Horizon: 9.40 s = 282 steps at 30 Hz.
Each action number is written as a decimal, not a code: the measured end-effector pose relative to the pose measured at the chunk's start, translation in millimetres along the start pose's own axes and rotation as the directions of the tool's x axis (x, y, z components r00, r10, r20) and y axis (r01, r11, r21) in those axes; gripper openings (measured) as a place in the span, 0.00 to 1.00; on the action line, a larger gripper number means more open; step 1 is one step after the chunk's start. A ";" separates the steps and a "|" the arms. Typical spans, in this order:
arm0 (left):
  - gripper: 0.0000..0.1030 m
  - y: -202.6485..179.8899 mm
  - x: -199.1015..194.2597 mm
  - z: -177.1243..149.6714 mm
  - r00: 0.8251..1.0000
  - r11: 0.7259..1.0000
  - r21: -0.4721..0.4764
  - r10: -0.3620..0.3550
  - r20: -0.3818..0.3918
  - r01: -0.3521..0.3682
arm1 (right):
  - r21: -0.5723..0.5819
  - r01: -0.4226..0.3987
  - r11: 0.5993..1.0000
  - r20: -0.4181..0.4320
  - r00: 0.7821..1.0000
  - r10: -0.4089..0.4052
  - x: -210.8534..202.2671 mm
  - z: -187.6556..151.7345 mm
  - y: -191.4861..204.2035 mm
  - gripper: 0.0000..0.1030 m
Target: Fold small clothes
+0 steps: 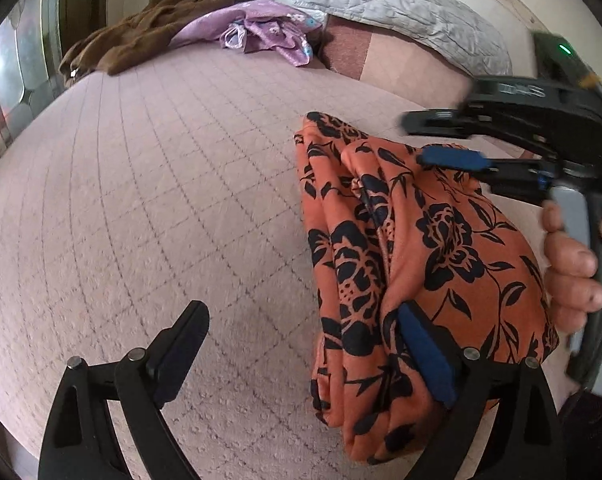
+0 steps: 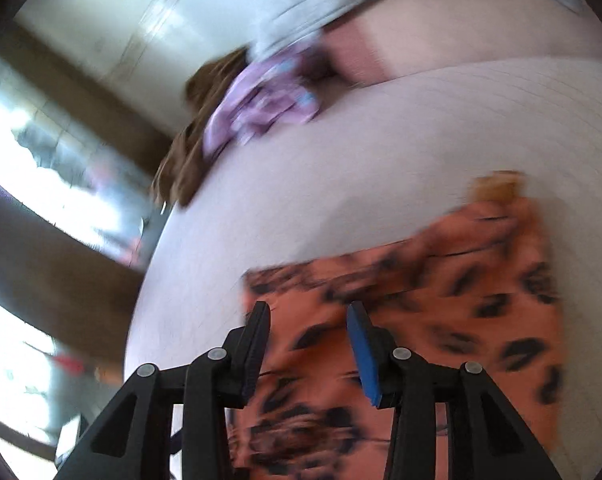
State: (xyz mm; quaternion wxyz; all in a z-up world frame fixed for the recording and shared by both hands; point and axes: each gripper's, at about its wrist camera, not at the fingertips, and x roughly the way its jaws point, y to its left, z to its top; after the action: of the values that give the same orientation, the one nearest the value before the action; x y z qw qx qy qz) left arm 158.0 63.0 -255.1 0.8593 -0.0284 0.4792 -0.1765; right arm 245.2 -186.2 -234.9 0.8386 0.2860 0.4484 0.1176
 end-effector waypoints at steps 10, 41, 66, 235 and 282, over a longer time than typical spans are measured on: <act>0.94 -2.7 6.7 1.4 1.000 1.000 0.017 0.022 -0.001 -0.022 | 0.064 0.038 0.997 -0.082 0.996 -0.032 68.4 2.2 -4.7 0.42; 0.98 -31.2 0.3 -12.3 0.972 0.975 0.048 0.211 0.106 -0.217 | -0.114 0.123 0.986 0.017 0.992 -0.122 -110.3 -119.8 -44.8 0.43; 0.98 -46.1 1.3 -12.3 0.941 0.945 0.087 0.298 0.160 -0.314 | -0.249 0.144 0.958 0.090 0.988 -0.125 -99.6 -155.5 -53.8 0.44; 0.99 22.0 66.0 35.2 0.834 0.777 -0.473 -0.533 -0.143 0.415 | 0.292 -0.218 0.931 0.027 0.975 0.220 -45.8 -74.0 -145.7 0.79; 0.42 -189.8 33.6 -7.7 0.956 0.942 0.198 -0.241 -0.168 0.272 | 0.085 0.040 0.996 0.225 0.973 -0.058 -173.2 -136.8 -179.2 0.42</act>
State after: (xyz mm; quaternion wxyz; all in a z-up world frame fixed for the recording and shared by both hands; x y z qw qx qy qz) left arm 115.2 -124.8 -245.2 0.7907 0.0166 0.5087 -0.3403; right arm 23.7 -358.5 -280.5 0.8749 0.3195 0.3610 0.0454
